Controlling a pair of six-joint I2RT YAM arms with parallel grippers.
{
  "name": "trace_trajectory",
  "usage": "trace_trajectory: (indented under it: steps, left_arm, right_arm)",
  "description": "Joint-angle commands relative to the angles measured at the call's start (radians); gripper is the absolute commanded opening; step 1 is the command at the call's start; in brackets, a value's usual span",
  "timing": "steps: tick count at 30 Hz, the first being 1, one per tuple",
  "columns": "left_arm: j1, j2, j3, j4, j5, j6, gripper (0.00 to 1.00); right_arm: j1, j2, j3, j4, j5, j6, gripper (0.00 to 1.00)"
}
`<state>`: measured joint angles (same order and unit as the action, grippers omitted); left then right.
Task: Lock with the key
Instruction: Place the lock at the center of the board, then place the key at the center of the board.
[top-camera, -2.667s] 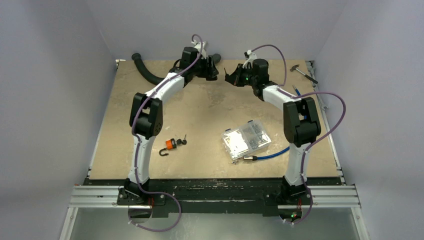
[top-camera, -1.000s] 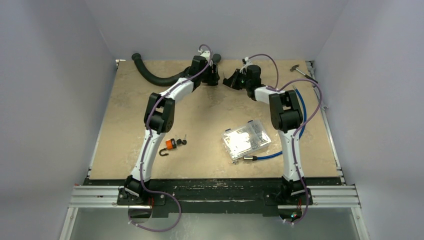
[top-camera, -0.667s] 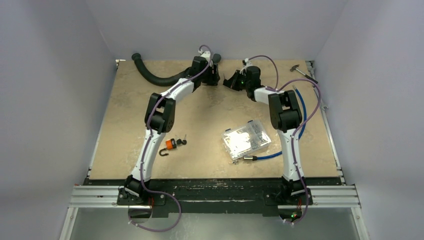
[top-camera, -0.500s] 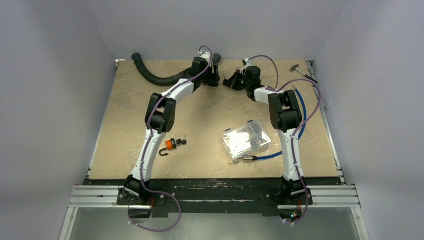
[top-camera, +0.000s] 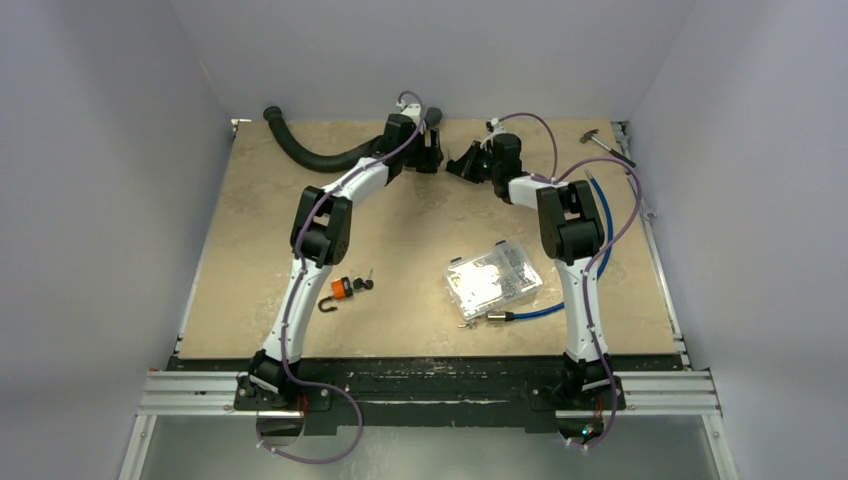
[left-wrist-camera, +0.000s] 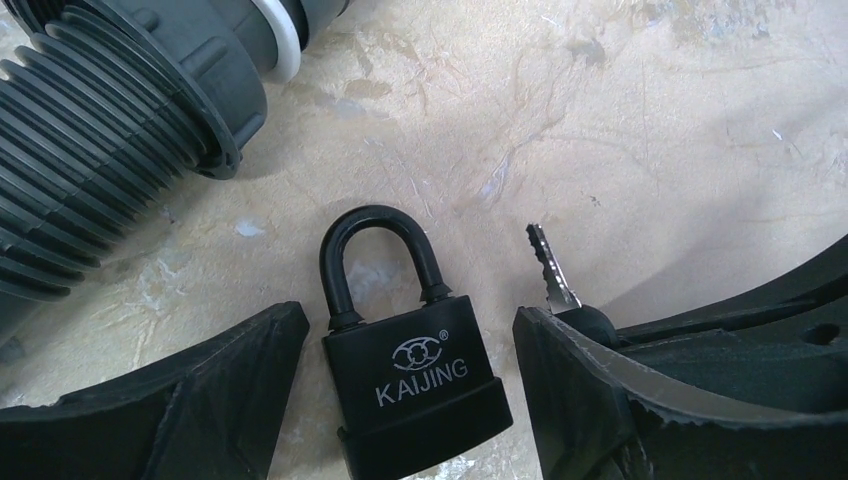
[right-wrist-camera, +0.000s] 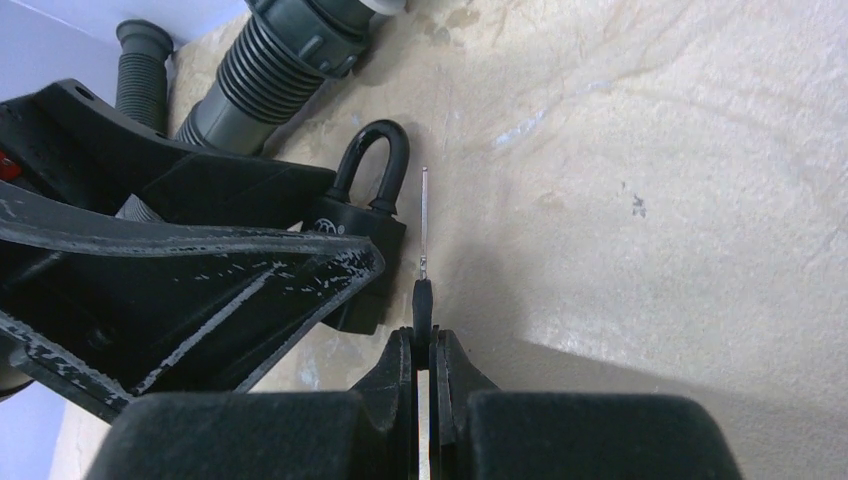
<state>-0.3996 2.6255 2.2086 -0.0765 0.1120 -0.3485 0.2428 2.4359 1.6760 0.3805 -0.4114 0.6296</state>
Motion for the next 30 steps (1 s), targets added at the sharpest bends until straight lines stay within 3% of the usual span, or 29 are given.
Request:
trace_trajectory:
  steps: [1,5,8,13,21,26,30]
  left_arm:
    - [0.008,-0.061,0.036,0.033,0.014,-0.011,0.84]
    - [0.007,-0.102,-0.001,0.059,0.015,-0.003,0.96]
    - [0.007,-0.132,-0.03,0.061,0.013,-0.001,0.99]
    - [0.008,-0.174,-0.073,0.101,0.004,0.002,1.0]
    - [0.017,-0.232,-0.122,0.107,-0.009,0.005,1.0]
    - [0.022,-0.274,-0.15,0.108,0.005,0.008,1.0]
    - [0.04,-0.318,-0.17,0.088,0.041,0.017,1.0]
  right_arm:
    - [-0.002,-0.016,-0.027,0.043,-0.006,0.024,0.0]
    - [0.001,-0.023,-0.044,0.046,0.003,0.03,0.0]
    - [0.0,-0.024,-0.044,0.047,0.001,0.033,0.07]
    - [0.0,-0.027,-0.038,0.042,-0.003,0.03,0.21]
    - [0.001,-0.056,-0.065,0.033,-0.001,0.02,0.28]
    - [0.002,-0.085,-0.088,0.013,-0.005,0.017,0.41]
    - [0.001,-0.131,-0.127,0.018,-0.022,0.003,0.6]
